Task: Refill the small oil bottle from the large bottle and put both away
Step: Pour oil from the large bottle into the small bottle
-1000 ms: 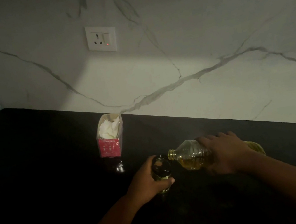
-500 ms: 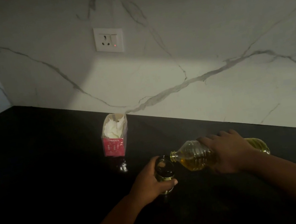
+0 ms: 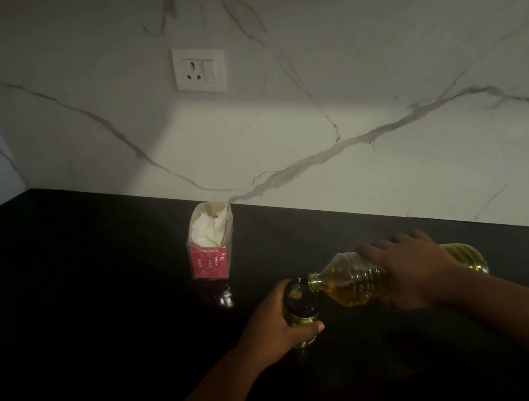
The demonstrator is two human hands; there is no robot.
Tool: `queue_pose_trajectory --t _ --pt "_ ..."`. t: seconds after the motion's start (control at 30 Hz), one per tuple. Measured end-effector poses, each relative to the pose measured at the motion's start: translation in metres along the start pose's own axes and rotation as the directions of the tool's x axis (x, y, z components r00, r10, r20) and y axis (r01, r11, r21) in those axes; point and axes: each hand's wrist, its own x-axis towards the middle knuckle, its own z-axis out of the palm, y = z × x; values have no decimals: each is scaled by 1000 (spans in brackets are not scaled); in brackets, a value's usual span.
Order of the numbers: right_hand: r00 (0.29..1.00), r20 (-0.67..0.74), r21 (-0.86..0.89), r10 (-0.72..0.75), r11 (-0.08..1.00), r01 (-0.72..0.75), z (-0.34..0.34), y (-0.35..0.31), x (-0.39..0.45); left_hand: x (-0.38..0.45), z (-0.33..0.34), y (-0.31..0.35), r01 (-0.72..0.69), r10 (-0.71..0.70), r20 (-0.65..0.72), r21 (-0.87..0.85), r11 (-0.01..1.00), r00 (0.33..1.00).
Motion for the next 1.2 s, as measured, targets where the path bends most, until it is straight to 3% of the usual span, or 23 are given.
queue_pose_trajectory --t 0.5,1.2 --pt "1000 -8 -98 -19 995 18 -9 -1 0 -2 -2 6 11 -12 14 13 1000 1000" --pt "1000 -9 -88 -22 996 21 -12 -3 -2 -8 -4 16 48 -49 20 34 998 999"
